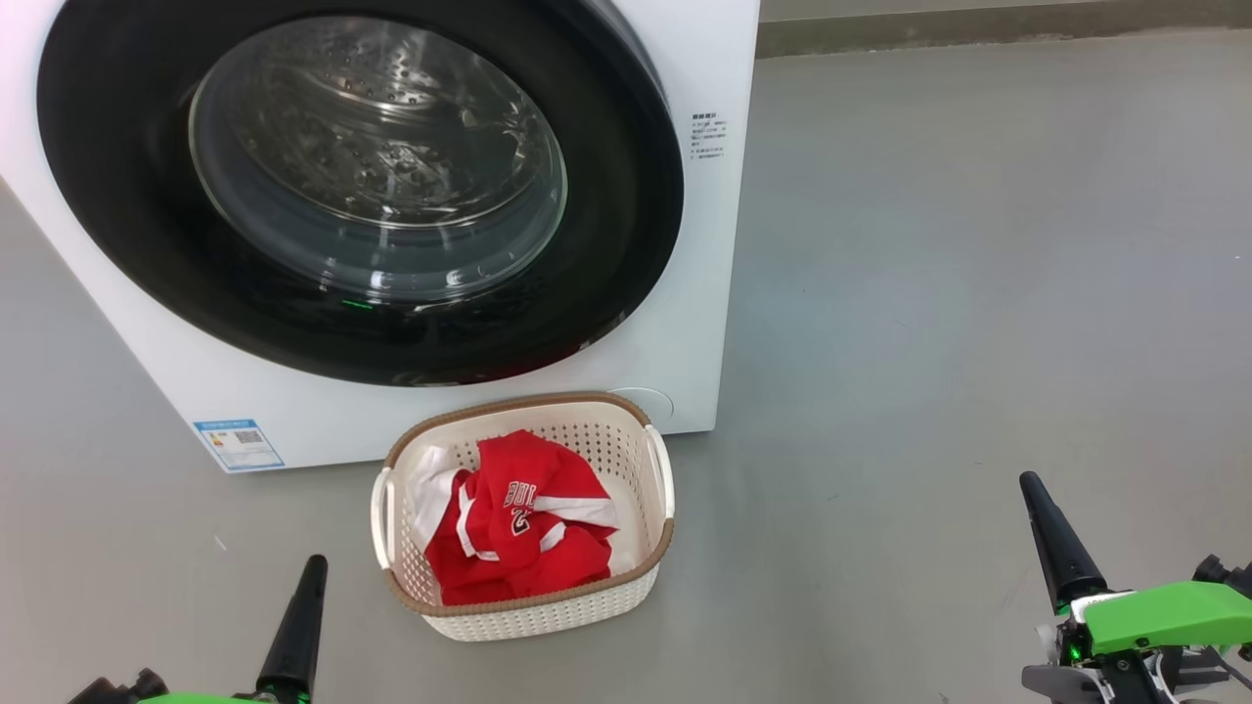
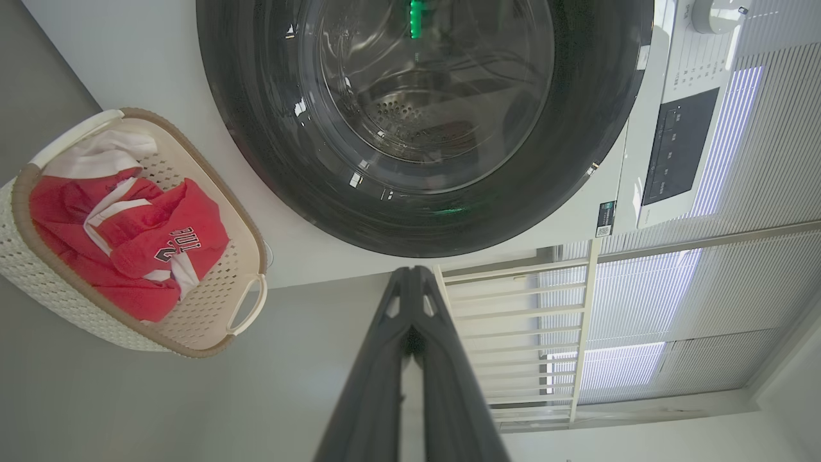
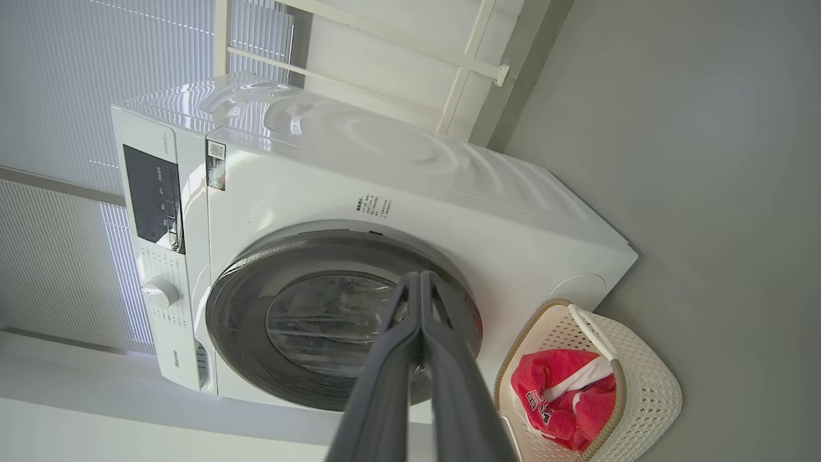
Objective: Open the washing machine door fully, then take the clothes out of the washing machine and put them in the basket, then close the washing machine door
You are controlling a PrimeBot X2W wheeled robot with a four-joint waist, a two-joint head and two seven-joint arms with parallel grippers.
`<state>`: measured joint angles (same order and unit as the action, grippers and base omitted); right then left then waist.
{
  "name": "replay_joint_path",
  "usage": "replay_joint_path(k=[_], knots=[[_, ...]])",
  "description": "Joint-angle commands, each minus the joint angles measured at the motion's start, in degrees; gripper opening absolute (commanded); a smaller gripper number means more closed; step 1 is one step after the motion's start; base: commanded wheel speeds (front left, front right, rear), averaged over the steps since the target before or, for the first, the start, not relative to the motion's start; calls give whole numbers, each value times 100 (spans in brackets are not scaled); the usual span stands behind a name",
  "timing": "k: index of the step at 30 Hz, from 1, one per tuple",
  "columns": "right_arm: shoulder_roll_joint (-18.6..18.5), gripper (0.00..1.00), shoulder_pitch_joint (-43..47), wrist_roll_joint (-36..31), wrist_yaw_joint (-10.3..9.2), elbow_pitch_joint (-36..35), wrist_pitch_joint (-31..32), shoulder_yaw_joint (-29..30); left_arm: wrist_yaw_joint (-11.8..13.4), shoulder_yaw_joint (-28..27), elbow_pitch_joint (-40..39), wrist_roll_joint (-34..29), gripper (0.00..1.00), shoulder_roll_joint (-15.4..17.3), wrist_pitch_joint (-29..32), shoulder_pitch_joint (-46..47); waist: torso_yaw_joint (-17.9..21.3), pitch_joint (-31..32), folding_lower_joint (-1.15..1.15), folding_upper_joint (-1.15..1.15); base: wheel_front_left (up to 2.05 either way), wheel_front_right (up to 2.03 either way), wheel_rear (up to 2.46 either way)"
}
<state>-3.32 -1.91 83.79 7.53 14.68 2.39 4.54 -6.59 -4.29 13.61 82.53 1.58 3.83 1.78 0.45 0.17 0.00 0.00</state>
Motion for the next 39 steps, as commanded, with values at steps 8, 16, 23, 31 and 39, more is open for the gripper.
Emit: replay_joint_path(k=[8,16,23,31,39], knots=[[-89,0,-365,613,-3,-104,159,-34,-74,-210,-14,589,0,125,168,368,-26,-20,0,0,0,0,0],[-85,0,-411,987,-4,-76,266,19,-90,-225,46,963,0,130,267,441,-45,-35,0,0,0,0,0],[-74,0,-413,974,-4,-75,278,34,-90,-225,45,963,0,130,267,441,-45,-35,0,0,0,0,0],[-64,0,-414,962,-4,-74,289,48,-90,-224,45,963,0,130,267,441,-45,-35,0,0,0,0,0],[-54,0,-415,950,-4,-73,301,63,-90,-224,45,963,0,130,267,441,-45,-35,0,0,0,0,0]])
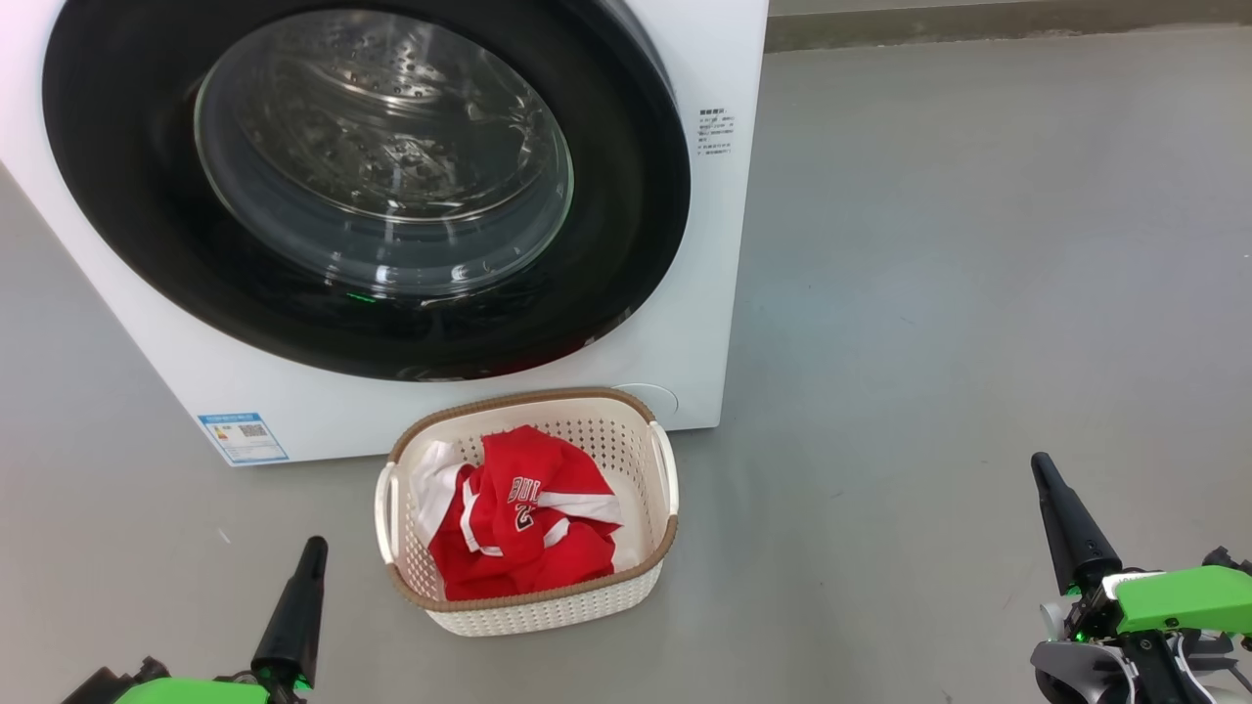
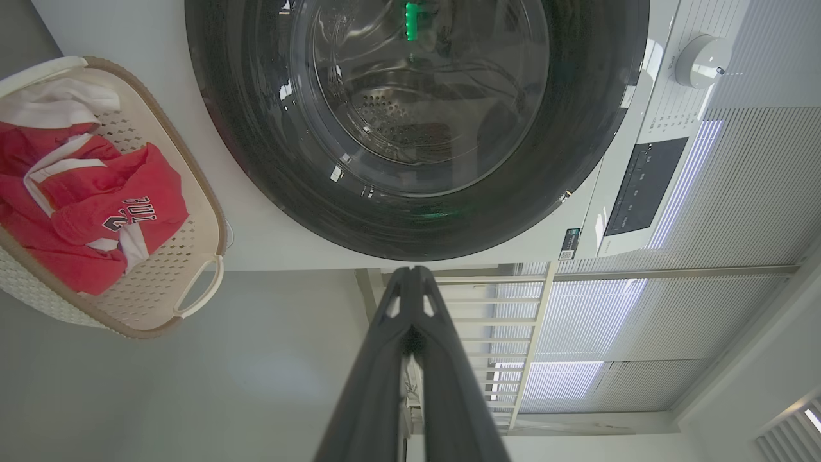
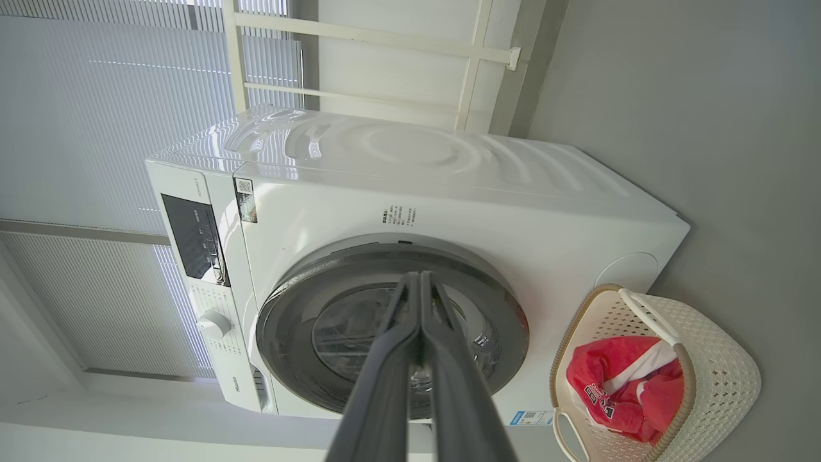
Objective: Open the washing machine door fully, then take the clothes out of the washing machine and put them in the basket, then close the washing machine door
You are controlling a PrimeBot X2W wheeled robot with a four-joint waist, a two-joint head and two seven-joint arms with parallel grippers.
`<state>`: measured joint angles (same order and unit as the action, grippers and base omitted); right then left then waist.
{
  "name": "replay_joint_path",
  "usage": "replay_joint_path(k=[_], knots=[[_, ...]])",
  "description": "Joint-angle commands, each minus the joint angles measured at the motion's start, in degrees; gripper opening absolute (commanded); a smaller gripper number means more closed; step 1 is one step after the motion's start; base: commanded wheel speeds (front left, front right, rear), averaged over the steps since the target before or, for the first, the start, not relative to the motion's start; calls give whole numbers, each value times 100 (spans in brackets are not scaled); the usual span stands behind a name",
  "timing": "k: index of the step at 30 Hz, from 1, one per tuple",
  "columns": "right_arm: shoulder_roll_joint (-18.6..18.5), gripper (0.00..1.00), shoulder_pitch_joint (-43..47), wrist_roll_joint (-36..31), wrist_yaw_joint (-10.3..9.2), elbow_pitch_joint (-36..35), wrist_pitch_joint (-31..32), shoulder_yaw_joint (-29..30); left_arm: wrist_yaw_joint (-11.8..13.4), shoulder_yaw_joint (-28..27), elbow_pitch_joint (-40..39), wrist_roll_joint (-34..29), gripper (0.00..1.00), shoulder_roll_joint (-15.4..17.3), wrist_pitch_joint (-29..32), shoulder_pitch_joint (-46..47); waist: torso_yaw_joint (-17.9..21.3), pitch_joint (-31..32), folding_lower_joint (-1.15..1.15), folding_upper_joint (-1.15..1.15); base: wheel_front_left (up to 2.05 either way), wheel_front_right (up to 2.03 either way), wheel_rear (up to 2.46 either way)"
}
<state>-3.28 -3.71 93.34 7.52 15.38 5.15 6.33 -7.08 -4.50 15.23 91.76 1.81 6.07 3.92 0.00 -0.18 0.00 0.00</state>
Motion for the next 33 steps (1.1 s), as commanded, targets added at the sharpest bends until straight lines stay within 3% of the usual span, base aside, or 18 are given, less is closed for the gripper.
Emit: replay_joint_path(k=[1,33], knots=[[-57,0,-236,-6,-3,-143,27,-115,-41,-203,-118,39,0,107,43,227,0,0,0,0,0,0,0],[-23,0,-240,-46,-3,-140,65,-67,-41,-203,-118,40,0,107,42,227,0,0,0,0,0,0,0]])
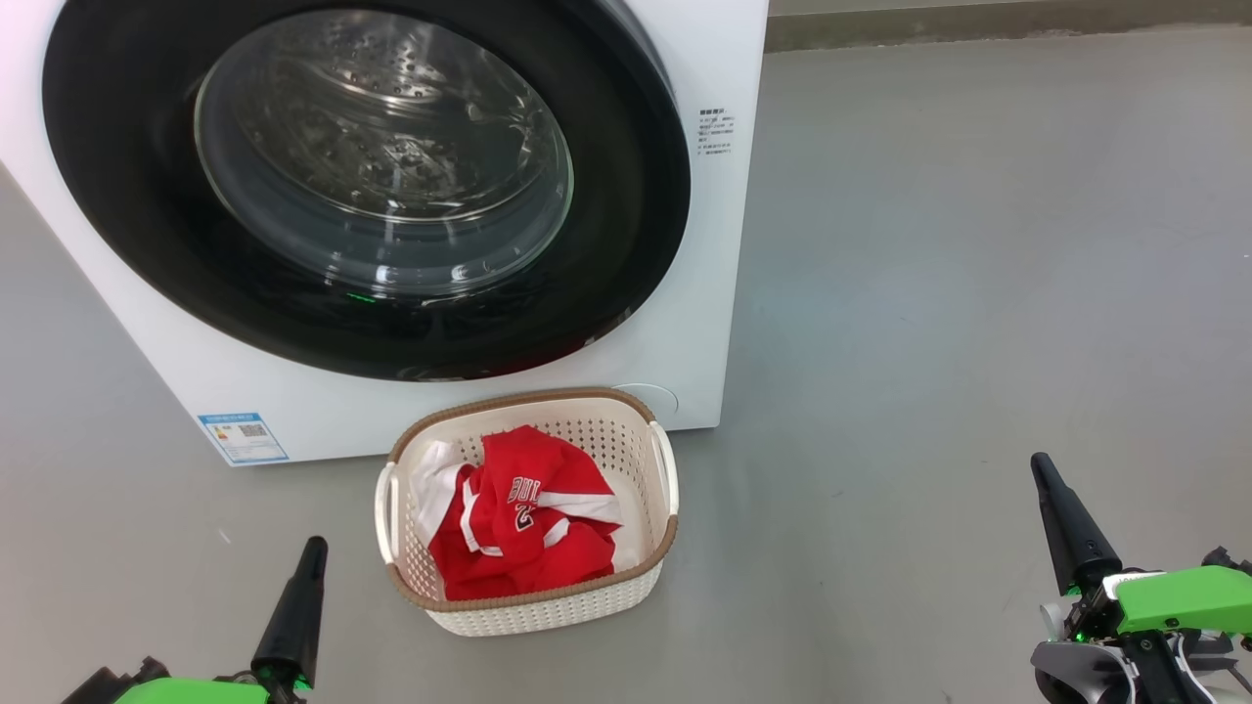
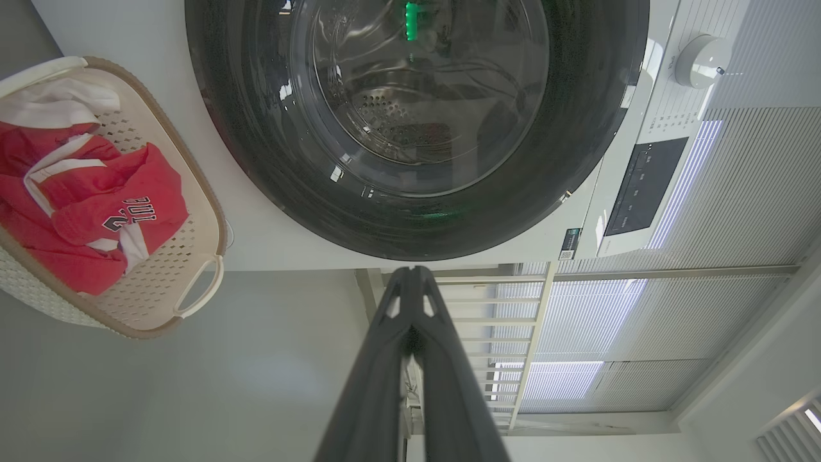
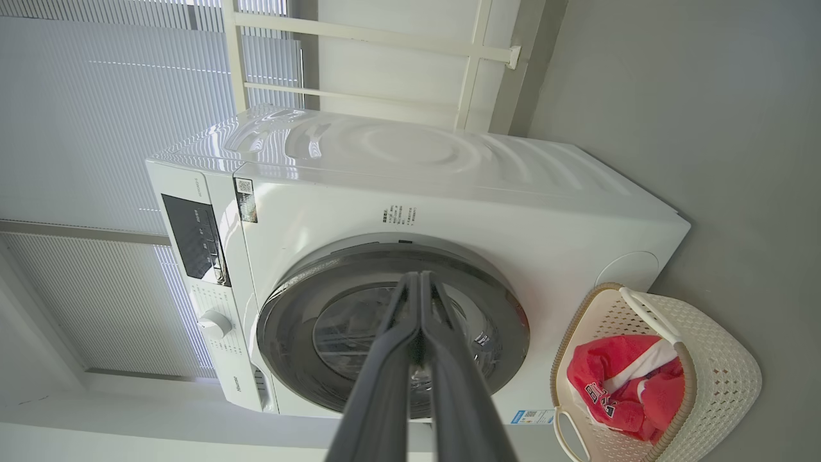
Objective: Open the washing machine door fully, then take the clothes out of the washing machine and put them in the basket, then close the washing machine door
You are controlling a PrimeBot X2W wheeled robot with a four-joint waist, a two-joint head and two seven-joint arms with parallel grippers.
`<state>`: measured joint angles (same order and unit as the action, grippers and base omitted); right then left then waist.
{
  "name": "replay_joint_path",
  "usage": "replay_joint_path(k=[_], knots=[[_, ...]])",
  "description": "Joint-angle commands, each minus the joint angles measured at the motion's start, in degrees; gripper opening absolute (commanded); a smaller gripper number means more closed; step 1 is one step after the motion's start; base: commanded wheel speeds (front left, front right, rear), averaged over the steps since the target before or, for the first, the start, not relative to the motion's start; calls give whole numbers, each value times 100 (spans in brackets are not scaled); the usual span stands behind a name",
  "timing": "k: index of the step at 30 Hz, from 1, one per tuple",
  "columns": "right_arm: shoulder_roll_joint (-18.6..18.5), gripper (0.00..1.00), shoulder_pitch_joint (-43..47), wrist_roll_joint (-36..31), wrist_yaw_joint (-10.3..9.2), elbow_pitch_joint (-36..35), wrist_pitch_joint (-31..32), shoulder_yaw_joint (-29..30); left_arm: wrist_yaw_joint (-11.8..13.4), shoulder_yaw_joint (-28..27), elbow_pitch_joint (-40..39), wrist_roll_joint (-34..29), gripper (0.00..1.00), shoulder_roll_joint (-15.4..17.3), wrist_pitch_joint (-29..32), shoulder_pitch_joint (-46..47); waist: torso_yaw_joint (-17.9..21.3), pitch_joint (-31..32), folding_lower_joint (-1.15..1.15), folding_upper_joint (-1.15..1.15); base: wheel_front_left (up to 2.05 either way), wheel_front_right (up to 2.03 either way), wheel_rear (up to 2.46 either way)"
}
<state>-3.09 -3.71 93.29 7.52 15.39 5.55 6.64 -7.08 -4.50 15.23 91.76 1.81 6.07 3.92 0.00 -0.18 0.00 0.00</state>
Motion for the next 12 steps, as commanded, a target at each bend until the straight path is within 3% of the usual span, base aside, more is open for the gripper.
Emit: replay_joint_path(k=[1,12], knots=[[-41,0,-240,-43,-3,-141,26,-96,-41,-202,-118,40,0,107,42,227,0,0,0,0,0,0,0],[-33,0,-241,-53,-3,-140,35,-85,-41,-202,-118,40,0,107,42,227,0,0,0,0,0,0,0]])
